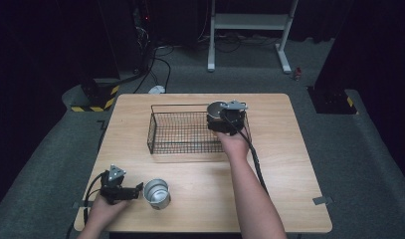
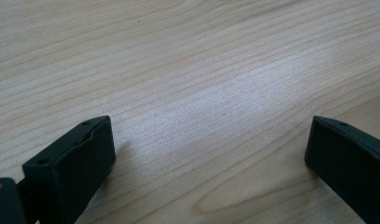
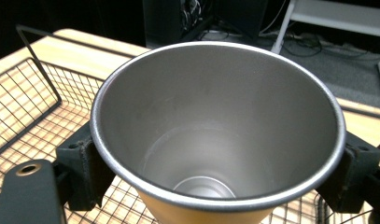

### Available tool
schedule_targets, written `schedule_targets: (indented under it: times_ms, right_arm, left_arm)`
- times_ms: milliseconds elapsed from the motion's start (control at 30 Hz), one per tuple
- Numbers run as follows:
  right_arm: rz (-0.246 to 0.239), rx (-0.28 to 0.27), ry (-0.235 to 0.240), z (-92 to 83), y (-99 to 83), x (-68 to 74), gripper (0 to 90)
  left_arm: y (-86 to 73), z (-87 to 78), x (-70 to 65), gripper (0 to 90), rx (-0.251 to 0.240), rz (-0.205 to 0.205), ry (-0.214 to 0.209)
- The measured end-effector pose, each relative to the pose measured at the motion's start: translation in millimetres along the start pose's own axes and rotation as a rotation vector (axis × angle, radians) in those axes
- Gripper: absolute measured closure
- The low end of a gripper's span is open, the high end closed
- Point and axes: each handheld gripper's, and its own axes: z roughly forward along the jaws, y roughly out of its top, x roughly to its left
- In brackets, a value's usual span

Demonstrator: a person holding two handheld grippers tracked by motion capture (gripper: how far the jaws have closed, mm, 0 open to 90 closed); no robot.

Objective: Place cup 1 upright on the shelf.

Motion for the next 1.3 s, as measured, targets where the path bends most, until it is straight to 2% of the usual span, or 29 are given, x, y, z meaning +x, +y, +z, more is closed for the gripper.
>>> schedule_targets:
  times_ms: [400,600,933,1300]
  right_arm:
    - [-0.025,0.089,-0.007,21.9,-9.5,10.2,13.8]
    - [0.002,0.130,-0.002,29.0,-14.8,13.1,13.7]
    - [-0.009,0.148,-0.005,32.3,-16.6,15.9,13.7]
    - [-0.011,0.160,-0.005,28.5,-19.7,19.0,13.7]
  left_arm:
    - [0.0,-0.2,0.3,2.0,0.003,0.004,0.002]
    - [0.1,-0.3,0.2,2.1,0.003,0.005,0.001]
    - [-0.1,-0.3,-0.2,2.1,0.002,-0.001,0.001]
    - [0.0,-0.3,-0.1,2.1,0.002,0.003,0.002]
